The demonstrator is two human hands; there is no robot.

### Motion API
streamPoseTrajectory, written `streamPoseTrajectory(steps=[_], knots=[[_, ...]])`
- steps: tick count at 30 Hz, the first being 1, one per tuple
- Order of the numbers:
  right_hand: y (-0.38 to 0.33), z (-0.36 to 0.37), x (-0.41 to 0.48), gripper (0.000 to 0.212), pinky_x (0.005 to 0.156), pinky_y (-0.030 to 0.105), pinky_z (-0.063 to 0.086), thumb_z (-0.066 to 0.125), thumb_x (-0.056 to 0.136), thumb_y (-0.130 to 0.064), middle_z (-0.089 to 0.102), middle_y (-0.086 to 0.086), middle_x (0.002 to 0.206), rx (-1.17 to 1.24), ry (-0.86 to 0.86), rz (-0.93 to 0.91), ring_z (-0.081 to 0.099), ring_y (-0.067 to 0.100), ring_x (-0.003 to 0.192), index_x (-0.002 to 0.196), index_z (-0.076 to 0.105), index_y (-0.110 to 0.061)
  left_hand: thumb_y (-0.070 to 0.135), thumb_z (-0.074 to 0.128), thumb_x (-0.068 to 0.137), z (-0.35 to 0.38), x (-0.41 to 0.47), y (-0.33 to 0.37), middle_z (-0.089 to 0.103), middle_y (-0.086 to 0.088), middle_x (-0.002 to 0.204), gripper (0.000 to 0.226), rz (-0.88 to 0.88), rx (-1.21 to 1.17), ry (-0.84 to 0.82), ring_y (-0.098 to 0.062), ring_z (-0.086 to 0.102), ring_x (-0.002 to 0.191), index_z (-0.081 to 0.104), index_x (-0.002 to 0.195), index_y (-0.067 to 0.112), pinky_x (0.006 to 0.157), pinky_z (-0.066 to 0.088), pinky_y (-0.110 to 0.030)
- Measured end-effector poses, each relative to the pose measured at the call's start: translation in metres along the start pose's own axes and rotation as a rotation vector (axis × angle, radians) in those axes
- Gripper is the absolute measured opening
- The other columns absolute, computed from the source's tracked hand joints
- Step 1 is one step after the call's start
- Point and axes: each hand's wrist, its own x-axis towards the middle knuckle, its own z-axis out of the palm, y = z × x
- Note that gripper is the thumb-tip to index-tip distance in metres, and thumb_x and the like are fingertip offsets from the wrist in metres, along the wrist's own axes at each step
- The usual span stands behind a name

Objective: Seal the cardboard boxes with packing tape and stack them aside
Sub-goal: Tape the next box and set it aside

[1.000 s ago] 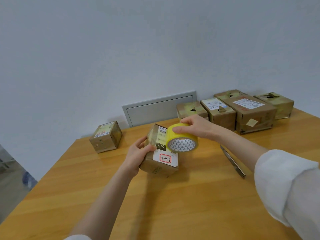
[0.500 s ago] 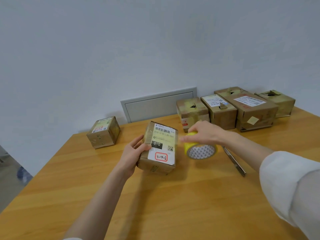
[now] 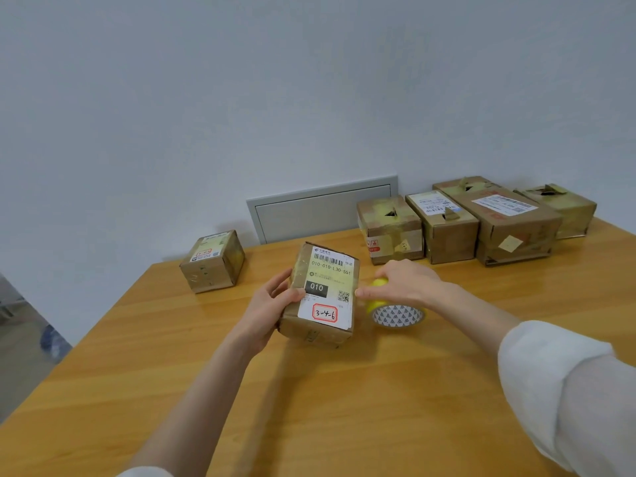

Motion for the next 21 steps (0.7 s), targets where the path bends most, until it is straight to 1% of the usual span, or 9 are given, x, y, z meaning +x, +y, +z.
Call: streamPoseTrajectory(steps=[3,4,5,6,7,9,12,16,21], knots=[[-0.005,0.0,0.003,0.087,0.058,0.025,0.036,0.043,0.072,-0.085,0.058,-0.005,0.133,-0.024,-0.01,0.019,0.057,0.015,0.108,0.134,0.053,-0.025,0.025,0.059,0.093,0.0,-0.004,0.005,0.057,0.002,0.132,0.064,0.045,0.257,-0.019,-0.014,0.066,0.106,0.029,0.149,0.033,0.086,0.055,-0.033],[-0.007,0.0,0.004,0.085,0.055,0.024,0.035,0.042,0.073,-0.085,0.061,-0.006,0.127,-0.036,-0.015,0.024,0.058,0.013,0.1,0.132,0.055,-0.026,0.026,0.054,0.096,0.001,-0.004,0.008,0.05,0.002,0.14,0.064,0.096,0.446,-0.008,-0.013,0.057,0.12,0.023,0.151,0.031,0.099,0.047,-0.034],[-0.009,0.0,0.005,0.082,0.053,0.023,0.034,0.042,0.074,-0.084,0.065,-0.007,0.119,-0.049,-0.02,0.025,0.057,0.011,0.092,0.13,0.057,-0.027,0.027,0.049,0.098,0.003,-0.003,0.011,0.038,0.001,0.151,0.063,0.172,0.709,-0.001,-0.014,0.041,0.135,0.019,0.153,0.026,0.111,0.035,-0.034],[-0.011,0.0,0.006,0.078,0.051,0.023,0.035,0.042,0.075,-0.084,0.066,-0.009,0.111,-0.062,-0.024,0.023,0.057,0.01,0.087,0.129,0.058,-0.029,0.029,0.044,0.1,0.007,-0.002,0.013,0.022,0.0,0.158,0.062,0.248,0.992,-0.016,-0.014,0.022,0.144,0.014,0.154,0.022,0.116,0.021,-0.032],[-0.013,0.0,0.007,0.075,0.051,0.022,0.037,0.042,0.076,-0.083,0.066,-0.01,0.103,-0.074,-0.029,0.019,0.057,0.009,0.084,0.128,0.058,-0.031,0.032,0.038,0.101,0.012,-0.001,0.015,0.009,0.0,0.161,0.062,0.304,1.214,-0.041,-0.014,0.008,0.147,0.011,0.154,0.018,0.118,0.01,-0.032],[-0.017,0.0,0.009,0.072,0.052,0.022,0.039,0.042,0.078,-0.081,0.064,-0.011,0.094,-0.097,-0.038,0.014,0.058,0.009,0.082,0.129,0.057,-0.033,0.045,0.029,0.101,0.024,0.001,0.015,-0.004,-0.003,0.161,0.066,0.321,1.481,-0.103,-0.015,-0.005,0.148,0.004,0.154,0.014,0.12,-0.001,-0.036],[-0.017,0.0,0.01,0.07,0.053,0.024,0.038,0.041,0.079,-0.08,0.062,-0.009,0.09,-0.123,-0.032,0.022,0.057,0.011,0.08,0.128,0.058,-0.033,0.056,0.026,0.097,0.042,0.007,0.013,-0.007,-0.004,0.161,0.074,0.326,1.577,-0.169,-0.017,-0.008,0.148,0.0,0.154,0.017,0.119,-0.004,-0.042],[-0.019,0.006,0.015,0.072,0.058,0.027,0.041,0.04,0.079,-0.08,0.065,-0.005,0.101,-0.119,-0.004,0.031,0.058,0.015,0.086,0.126,0.059,-0.029,0.053,0.032,0.095,0.048,0.015,0.013,-0.012,0.002,0.161,0.072,0.294,1.61,-0.206,-0.022,-0.009,0.148,-0.004,0.153,0.032,0.117,-0.002,-0.055],[-0.021,0.01,0.018,0.076,0.06,0.027,0.039,0.038,0.078,-0.082,0.066,-0.003,0.11,-0.119,0.018,0.032,0.058,0.016,0.092,0.125,0.059,-0.026,0.054,0.038,0.092,0.043,0.017,0.01,-0.015,-0.004,0.16,0.073,0.252,1.593,-0.232,-0.025,-0.013,0.147,-0.006,0.15,0.042,0.116,-0.002,-0.056]])
